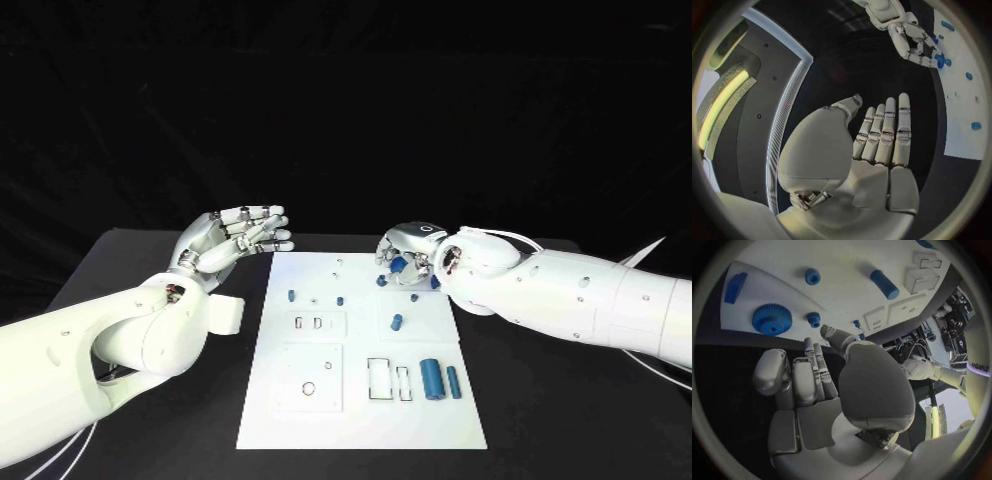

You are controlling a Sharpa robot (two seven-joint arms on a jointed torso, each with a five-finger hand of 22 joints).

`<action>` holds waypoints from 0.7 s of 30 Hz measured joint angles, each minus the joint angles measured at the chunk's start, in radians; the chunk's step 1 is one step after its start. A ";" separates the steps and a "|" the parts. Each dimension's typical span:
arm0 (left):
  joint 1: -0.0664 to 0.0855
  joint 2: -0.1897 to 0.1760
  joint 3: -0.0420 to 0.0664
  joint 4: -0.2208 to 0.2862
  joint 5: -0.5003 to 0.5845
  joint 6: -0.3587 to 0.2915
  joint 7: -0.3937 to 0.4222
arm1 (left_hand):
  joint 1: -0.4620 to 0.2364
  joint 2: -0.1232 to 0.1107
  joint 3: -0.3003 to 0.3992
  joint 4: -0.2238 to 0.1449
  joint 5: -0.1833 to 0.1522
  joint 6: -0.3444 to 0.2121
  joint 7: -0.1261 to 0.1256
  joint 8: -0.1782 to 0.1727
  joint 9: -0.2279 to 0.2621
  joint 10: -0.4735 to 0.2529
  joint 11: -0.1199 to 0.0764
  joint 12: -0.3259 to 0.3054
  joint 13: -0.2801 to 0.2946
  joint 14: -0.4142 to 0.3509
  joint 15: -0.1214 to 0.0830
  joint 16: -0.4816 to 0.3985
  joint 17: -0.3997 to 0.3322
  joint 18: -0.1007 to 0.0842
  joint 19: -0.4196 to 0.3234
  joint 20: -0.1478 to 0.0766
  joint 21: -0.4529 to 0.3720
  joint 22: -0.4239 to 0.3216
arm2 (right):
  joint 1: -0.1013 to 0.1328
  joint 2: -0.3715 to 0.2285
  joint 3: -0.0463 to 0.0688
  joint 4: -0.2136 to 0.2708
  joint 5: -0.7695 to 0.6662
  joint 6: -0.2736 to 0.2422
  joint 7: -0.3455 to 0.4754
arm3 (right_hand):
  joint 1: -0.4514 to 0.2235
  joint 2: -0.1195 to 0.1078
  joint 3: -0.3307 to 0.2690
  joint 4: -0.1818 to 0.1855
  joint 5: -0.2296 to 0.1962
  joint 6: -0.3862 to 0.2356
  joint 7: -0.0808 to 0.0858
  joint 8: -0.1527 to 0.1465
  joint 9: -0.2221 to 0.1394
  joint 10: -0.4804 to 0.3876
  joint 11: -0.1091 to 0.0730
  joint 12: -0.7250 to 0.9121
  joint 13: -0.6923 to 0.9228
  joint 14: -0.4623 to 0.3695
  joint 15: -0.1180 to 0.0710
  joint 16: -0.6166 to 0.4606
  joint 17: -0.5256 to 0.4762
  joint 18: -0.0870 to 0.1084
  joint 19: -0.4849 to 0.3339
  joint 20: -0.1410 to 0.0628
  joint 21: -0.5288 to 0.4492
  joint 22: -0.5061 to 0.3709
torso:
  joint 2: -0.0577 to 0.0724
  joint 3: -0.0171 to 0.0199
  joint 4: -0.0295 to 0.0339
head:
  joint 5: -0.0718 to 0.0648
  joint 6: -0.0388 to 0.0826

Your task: Assemble the parts on the task board

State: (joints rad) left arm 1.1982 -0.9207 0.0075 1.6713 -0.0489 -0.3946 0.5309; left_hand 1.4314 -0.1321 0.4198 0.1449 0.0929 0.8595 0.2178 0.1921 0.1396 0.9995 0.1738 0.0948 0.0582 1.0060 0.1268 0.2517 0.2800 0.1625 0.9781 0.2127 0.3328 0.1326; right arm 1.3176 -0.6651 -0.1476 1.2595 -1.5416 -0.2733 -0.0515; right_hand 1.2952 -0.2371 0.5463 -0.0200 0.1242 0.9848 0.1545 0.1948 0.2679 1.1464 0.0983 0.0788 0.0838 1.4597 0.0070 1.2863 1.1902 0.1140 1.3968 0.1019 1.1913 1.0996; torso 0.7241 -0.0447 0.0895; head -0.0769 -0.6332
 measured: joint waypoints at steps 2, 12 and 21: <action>0.000 0.000 0.000 -0.001 0.000 0.001 0.000 | 0.000 0.000 0.000 0.000 0.000 0.000 0.000 0.000 0.000 0.000 0.000 0.000 0.000 0.000 0.000 0.000 0.002 0.000 0.002 -0.001 0.000 0.000 | -0.003 0.003 0.000 -0.005 -0.002 0.010 -0.003 | 0.000 0.000 0.000 0.000 0.000 0.000 0.000 0.000 0.002 0.000 0.000 0.000 0.000 0.000 0.000 0.012 0.007 -0.001 0.001 0.000 0.016 0.022 | 0.002 0.0000 0.0004 | 0.000 0.000; 0.004 -0.010 0.000 0.001 0.000 0.001 -0.001 | 0.000 0.000 0.000 0.000 0.000 0.000 0.000 0.000 0.000 0.000 0.000 0.000 0.000 0.000 0.000 0.000 0.003 0.000 0.028 0.000 0.000 0.000 | -0.009 0.005 0.000 -0.015 -0.010 0.028 -0.014 | 0.000 0.000 -0.007 0.007 0.000 -0.005 -0.005 0.000 0.007 0.000 0.000 0.000 0.006 0.000 0.000 0.025 0.017 -0.010 0.006 0.002 0.034 0.049 | 0.012 0.0007 0.0018 | -0.001 0.003; 0.005 -0.012 0.000 0.000 0.000 0.001 -0.002 | 0.000 0.000 0.000 0.000 0.000 0.000 0.000 0.000 0.000 0.000 0.000 0.000 0.000 0.000 0.000 0.000 0.003 0.000 0.028 0.000 0.000 0.000 | -0.010 0.014 0.000 -0.024 0.014 0.026 -0.015 | 0.000 0.000 -0.027 0.027 0.000 -0.005 -0.005 0.000 0.013 -0.002 -0.002 0.000 0.012 0.000 0.000 0.041 0.027 -0.015 0.006 0.002 0.057 0.071 | 0.018 0.0007 0.0035 | -0.004 0.006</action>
State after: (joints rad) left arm 1.2032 -0.9324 0.0078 1.6713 -0.0488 -0.3937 0.5291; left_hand 1.4314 -0.1321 0.4198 0.1449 0.0929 0.8595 0.2178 0.1921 0.1397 0.9995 0.1738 0.0945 0.0582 1.0060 0.1268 0.2517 0.2827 0.1625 1.0061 0.2127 0.3329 0.1331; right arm 1.3074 -0.6507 -0.1477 1.2351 -1.5279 -0.2476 -0.0661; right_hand 1.2950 -0.2369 0.5190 0.0075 0.1241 0.9795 0.1495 0.1947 0.2813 1.1446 0.0967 0.0788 0.0955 1.4597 0.0070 1.3277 1.2168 0.0988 1.4026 0.1036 1.2488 1.1709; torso 0.7418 -0.0440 0.0930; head -0.0805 -0.6277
